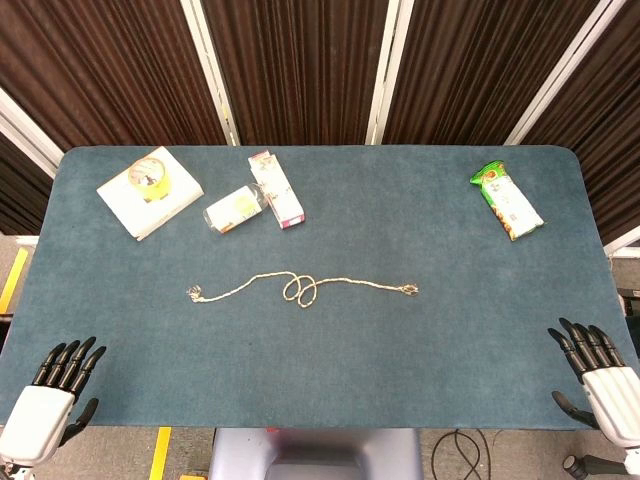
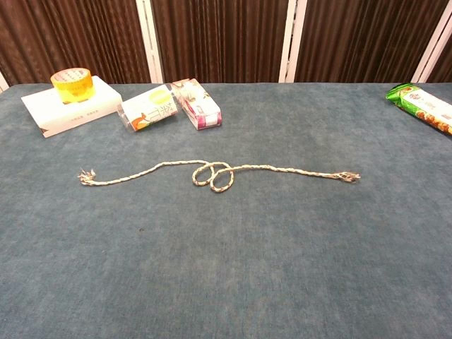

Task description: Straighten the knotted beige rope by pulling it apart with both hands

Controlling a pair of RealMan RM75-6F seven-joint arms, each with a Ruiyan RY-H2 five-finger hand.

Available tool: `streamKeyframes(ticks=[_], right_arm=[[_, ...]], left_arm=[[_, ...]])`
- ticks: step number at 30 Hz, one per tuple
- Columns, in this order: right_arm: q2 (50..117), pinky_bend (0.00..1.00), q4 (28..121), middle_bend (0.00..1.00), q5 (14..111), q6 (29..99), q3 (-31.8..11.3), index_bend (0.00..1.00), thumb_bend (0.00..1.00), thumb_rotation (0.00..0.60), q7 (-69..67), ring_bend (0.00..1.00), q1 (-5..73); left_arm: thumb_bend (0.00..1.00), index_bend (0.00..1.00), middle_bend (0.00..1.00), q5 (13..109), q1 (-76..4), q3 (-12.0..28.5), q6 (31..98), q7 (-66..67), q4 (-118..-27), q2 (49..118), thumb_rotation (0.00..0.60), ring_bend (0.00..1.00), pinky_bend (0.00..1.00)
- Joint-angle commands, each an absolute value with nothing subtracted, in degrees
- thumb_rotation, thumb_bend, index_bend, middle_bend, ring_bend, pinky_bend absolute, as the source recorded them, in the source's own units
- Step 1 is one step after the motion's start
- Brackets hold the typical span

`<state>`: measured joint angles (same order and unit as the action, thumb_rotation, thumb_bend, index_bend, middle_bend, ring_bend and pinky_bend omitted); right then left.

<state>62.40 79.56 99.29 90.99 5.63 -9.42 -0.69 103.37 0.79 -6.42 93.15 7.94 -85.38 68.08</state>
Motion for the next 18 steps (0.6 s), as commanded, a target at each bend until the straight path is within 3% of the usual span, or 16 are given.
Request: streamKeyframes(ticks=[1, 6, 13, 18], right_arm=[[62.36, 0.0, 79.81, 0.0, 99.42, 90.94, 5.71, 0.0, 0.33, 0.6, -9.25, 0.0, -0.67], [62.37, 0.0, 79.93, 0.0, 98.74, 90.55, 5.34, 0.0, 0.33, 0.6, -9.23, 0.0, -0.52], [62.63, 0.0, 81.54, 0.0, 96.43, 85.08, 4.47, 0.0, 0.33, 0.6, -7.04, 0.0, 1.9], [61.51, 0.0, 85.3, 0.0, 96.42, 82.69, 3.68, 0.0, 0.33, 0.6, -5.46, 0.0, 4.06]], left_arm=[[0.42, 0.0, 0.0, 103.28, 0.62, -6.5, 92.41, 8.54, -85.31, 68.58, 0.6, 0.0, 0.1], [0.42, 0.0, 0.0, 104.64, -0.77, -6.64, 90.74, 8.86, -85.12, 70.08, 0.6, 0.0, 0.09], [0.42, 0.0, 0.0, 103.78, -6.78, -4.55, 80.72, 15.05, -90.04, 73.23, 0.6, 0.0, 0.09], [0.42, 0.0, 0.0, 103.81, -12.4, -2.48, 74.89, 12.28, -90.23, 76.46, 0.6, 0.0, 0.08]])
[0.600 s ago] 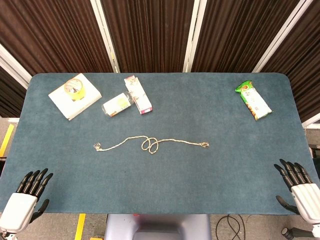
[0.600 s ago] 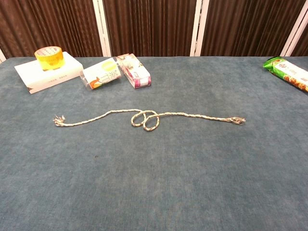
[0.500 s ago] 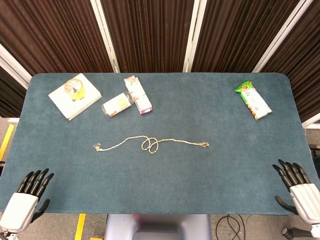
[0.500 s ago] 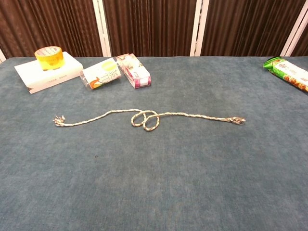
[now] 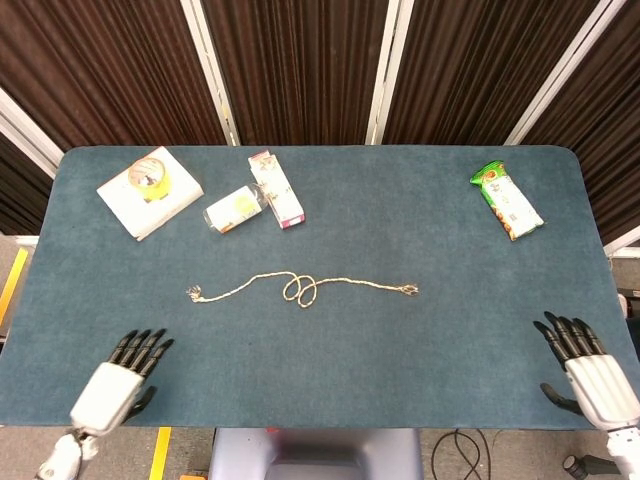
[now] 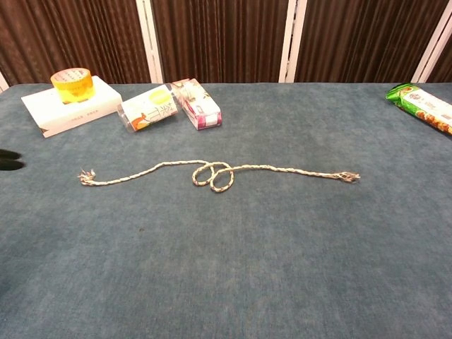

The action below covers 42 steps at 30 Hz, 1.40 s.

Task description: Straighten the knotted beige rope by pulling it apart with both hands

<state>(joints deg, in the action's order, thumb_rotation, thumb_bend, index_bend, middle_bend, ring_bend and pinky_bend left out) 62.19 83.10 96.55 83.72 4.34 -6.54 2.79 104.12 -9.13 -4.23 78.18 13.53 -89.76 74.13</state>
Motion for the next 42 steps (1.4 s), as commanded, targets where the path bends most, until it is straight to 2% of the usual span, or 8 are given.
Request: streamKeyframes(ticks=[1, 7, 14, 17, 19, 24, 31, 42], right_arm=[[61.25, 0.0, 86.55, 0.0, 96.33, 82.43, 3.25, 0.0, 0.33, 0.6, -4.66, 0.0, 4.55], [60.69, 0.0, 92.01, 0.0, 94.81, 79.82, 1.28, 0.0, 0.33, 0.6, 1.41, 0.0, 6.92], [62.66, 0.0, 92.99, 0.0, 91.25, 76.95, -0.18, 0.0, 0.33, 0.6, 5.04, 0.0, 8.39], [63.68, 0.0, 91.98, 0.0, 89.93, 76.18, -0.57, 0.0, 0.33, 0.6, 5.57, 0.0, 8.73], [64.16, 0.0, 91.34, 0.0, 89.35, 75.76, -0.72, 0.0, 0.33, 0.6, 5.9, 0.0, 8.96], [64.81, 0.0, 90.35, 0.0, 88.39, 75.77, -1.13, 0.0, 0.33, 0.6, 6.12, 0.0, 9.15], [65.6, 0.0, 89.73, 0.0, 87.27, 74.89, -1.13, 0.0, 0.33, 0.6, 7.82, 0.0, 9.56], [66.04, 0.0, 89.94, 0.0, 86.15, 73.91, -0.73, 0.0, 0.33, 0.6, 9.66, 0.0, 9.86]], left_arm=[[0.42, 0.0, 0.0, 103.46, -13.59, -1.52, 73.98, 12.37, -89.58, 77.67, 0.6, 0.0, 0.08], [0.42, 0.06, 0.0, 97.63, -18.33, 2.73, 67.9, 13.29, -84.64, 84.13, 0.6, 0.0, 0.08], [0.42, 0.08, 0.0, 92.45, -23.18, 6.49, 63.66, 13.05, -78.68, 89.94, 0.6, 0.0, 0.08], [0.42, 0.14, 0.0, 90.84, -24.89, 7.88, 63.02, 13.24, -75.89, 92.0, 0.6, 0.0, 0.08], [0.42, 0.21, 0.0, 89.33, -26.01, 8.68, 62.15, 13.2, -73.36, 93.46, 0.6, 0.0, 0.08], [0.42, 0.35, 0.0, 86.63, -27.97, 9.03, 59.84, 12.06, -67.29, 95.88, 0.6, 0.0, 0.08], [0.42, 0.4, 0.0, 85.42, -30.14, 8.98, 59.53, 8.12, -59.02, 99.07, 0.6, 0.0, 0.08], [0.43, 0.47, 0.01, 84.38, -32.32, 7.93, 58.55, 5.84, -52.36, 100.93, 0.6, 0.0, 0.08]])
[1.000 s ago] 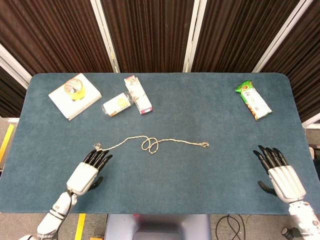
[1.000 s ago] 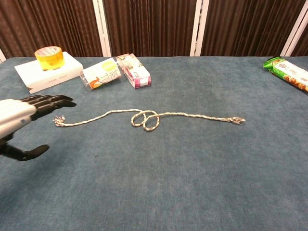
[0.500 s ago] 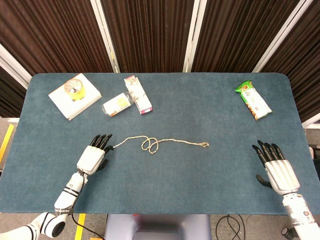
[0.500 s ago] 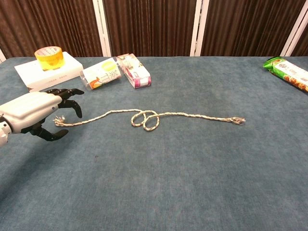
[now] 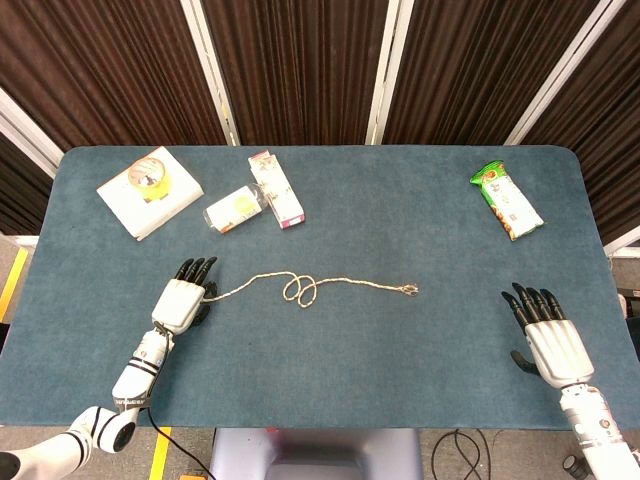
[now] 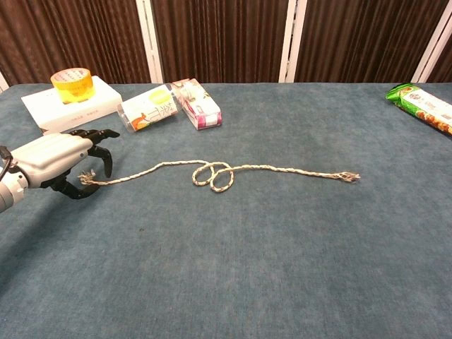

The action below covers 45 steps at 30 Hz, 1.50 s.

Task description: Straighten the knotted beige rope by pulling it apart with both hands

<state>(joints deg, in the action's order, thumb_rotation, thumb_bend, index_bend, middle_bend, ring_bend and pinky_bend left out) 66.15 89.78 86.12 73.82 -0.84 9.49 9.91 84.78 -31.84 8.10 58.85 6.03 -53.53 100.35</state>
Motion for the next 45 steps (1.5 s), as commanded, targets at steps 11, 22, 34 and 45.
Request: streamKeyframes(ticks=[11, 22, 34, 45], right_arm=[[65.69, 0.0, 90.2, 0.0, 85.63, 74.55, -0.55, 0.0, 0.33, 0.6, 9.89, 0.0, 9.47], [66.18, 0.0, 90.34, 0.0, 85.26, 74.64, -0.46, 0.0, 0.33, 0.6, 11.13, 0.0, 9.48], [66.25, 0.0, 90.24, 0.0, 85.09, 74.75, -0.31, 0.0, 0.33, 0.6, 11.53, 0.0, 9.42], [67.28, 0.0, 90.62, 0.0, 84.98, 71.69, -1.65, 0.0, 0.33, 0.6, 13.59, 0.0, 12.49]], left_arm=[[0.43, 0.49, 0.02, 82.39, -32.91, 7.43, 58.11, 5.85, -48.77, 101.9, 0.6, 0.0, 0.09], [0.43, 0.5, 0.02, 81.41, -33.06, 6.56, 57.65, 5.75, -48.83, 101.45, 0.6, 0.0, 0.09], [0.46, 0.54, 0.03, 79.98, -33.64, 6.27, 56.49, 7.87, -48.24, 101.68, 0.6, 0.0, 0.09], [0.48, 0.56, 0.02, 80.97, -33.23, 5.58, 58.99, 7.79, -52.09, 99.23, 0.6, 0.0, 0.09]])
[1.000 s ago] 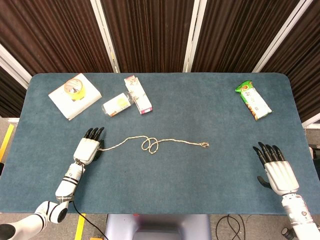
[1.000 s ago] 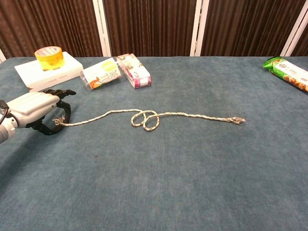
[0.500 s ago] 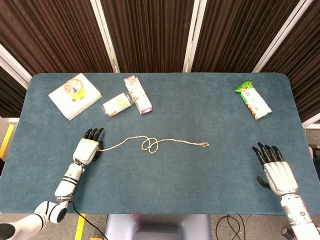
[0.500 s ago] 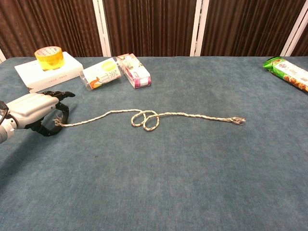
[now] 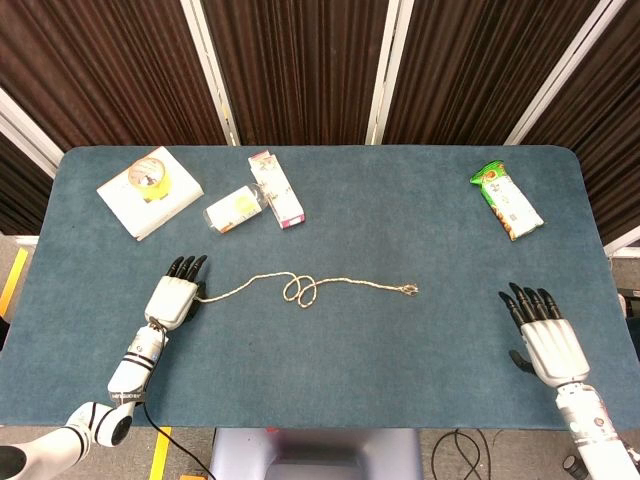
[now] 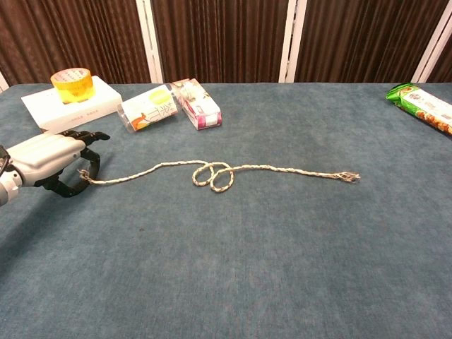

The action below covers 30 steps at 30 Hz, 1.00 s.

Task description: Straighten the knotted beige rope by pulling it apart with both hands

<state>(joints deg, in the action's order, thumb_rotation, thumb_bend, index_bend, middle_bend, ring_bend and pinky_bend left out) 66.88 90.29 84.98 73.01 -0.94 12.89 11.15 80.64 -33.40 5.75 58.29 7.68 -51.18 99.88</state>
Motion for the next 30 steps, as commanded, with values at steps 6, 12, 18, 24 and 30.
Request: streamKeyframes(ticks=[6, 12, 18, 24, 30], right_arm=[[70.78, 0.0, 90.39, 0.0, 82.86, 64.69, -5.33, 0.19, 0.33, 0.6, 15.93, 0.0, 19.23], [77.33, 0.0, 87.33, 0.0, 76.55, 57.68, -9.88, 0.4, 0.33, 0.6, 20.85, 0.0, 25.93], [84.99, 0.0, 82.45, 0.0, 68.65, 55.48, -13.0, 0.48, 0.33, 0.6, 30.81, 0.0, 31.46], [91.56, 0.0, 76.23, 0.0, 63.31, 54.35, -14.39, 0.51, 0.38, 0.6, 34.43, 0.0, 35.53], [95.15, 0.0, 72.62, 0.0, 62.13, 54.59, -13.42, 0.57, 0.39, 0.6, 35.69, 0.0, 37.3]], left_arm=[[0.48, 0.56, 0.03, 81.92, -32.53, 4.88, 61.12, 8.99, -56.15, 96.7, 0.6, 0.0, 0.09], [0.48, 0.56, 0.03, 80.89, -32.25, 5.64, 61.41, 8.82, -57.51, 95.41, 0.6, 0.0, 0.09], [0.47, 0.56, 0.03, 80.22, -32.13, 5.69, 60.98, 8.7, -57.99, 94.06, 0.6, 0.0, 0.09], [0.48, 0.56, 0.03, 80.45, -32.16, 5.42, 61.15, 8.2, -58.05, 93.61, 0.6, 0.0, 0.09], [0.48, 0.56, 0.03, 80.34, -32.17, 5.36, 61.11, 7.74, -57.86, 93.24, 0.6, 0.0, 0.09]])
